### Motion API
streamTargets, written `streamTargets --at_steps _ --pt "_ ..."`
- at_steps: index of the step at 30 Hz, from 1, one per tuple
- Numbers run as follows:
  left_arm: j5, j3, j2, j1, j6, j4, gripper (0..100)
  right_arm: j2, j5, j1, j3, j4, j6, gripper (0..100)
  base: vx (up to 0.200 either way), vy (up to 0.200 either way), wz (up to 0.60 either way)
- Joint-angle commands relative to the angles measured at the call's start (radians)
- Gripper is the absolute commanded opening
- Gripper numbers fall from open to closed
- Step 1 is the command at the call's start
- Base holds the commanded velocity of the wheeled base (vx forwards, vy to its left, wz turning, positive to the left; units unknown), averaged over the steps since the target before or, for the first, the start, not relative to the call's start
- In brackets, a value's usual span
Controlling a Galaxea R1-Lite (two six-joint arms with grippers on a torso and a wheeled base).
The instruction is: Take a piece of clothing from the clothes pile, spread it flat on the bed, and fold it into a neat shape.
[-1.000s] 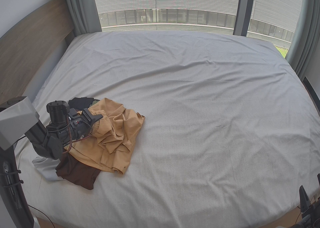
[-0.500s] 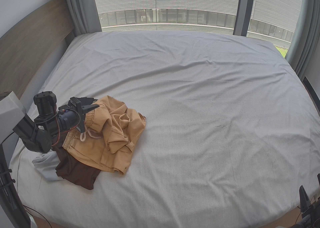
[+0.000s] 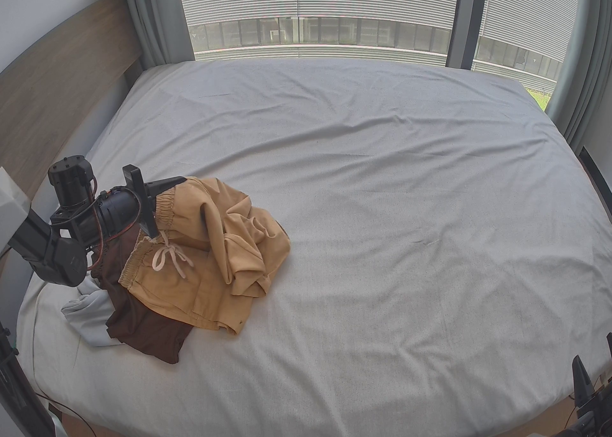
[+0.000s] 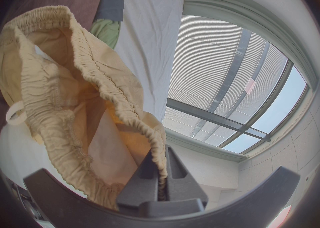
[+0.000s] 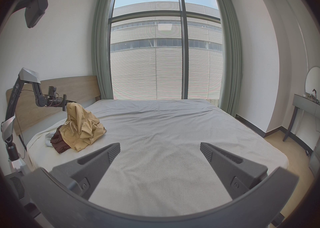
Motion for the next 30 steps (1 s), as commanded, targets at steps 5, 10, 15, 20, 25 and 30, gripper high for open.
streamTargets --at_steps 5,10,15,20,25,30 --pt "-0.006 0.022 -0.063 -0.058 -0.059 -0.009 0 -0.016 0.000 0.000 0.018 0.000 0.000 100 0.000 0.000 0.00" --pt "-0.012 0.034 -0.103 -0.108 -0.073 -0.011 0 -0.016 0.000 0.000 0.018 0.000 0.000 100 0.000 0.000 0.00" --pt "-0.012 0.036 -0.149 -0.156 -0.073 -0.011 0 -0.016 0.000 0.000 0.018 0.000 0.000 100 0.000 0.000 0.00" --pt "0.001 0.028 -0.178 -0.211 -0.065 -0.011 0 -0.016 0.000 0.000 0.018 0.000 0.000 100 0.000 0.000 0.00" --pt "0.005 0.019 -0.184 -0.260 -0.065 -0.026 0 -0.016 0.000 0.000 0.018 0.000 0.000 100 0.000 0.000 0.00" --pt "-0.003 0.005 -0.170 -0.291 -0.067 -0.045 0 -0.016 0.000 0.000 0.018 0.000 0.000 100 0.000 0.000 0.00"
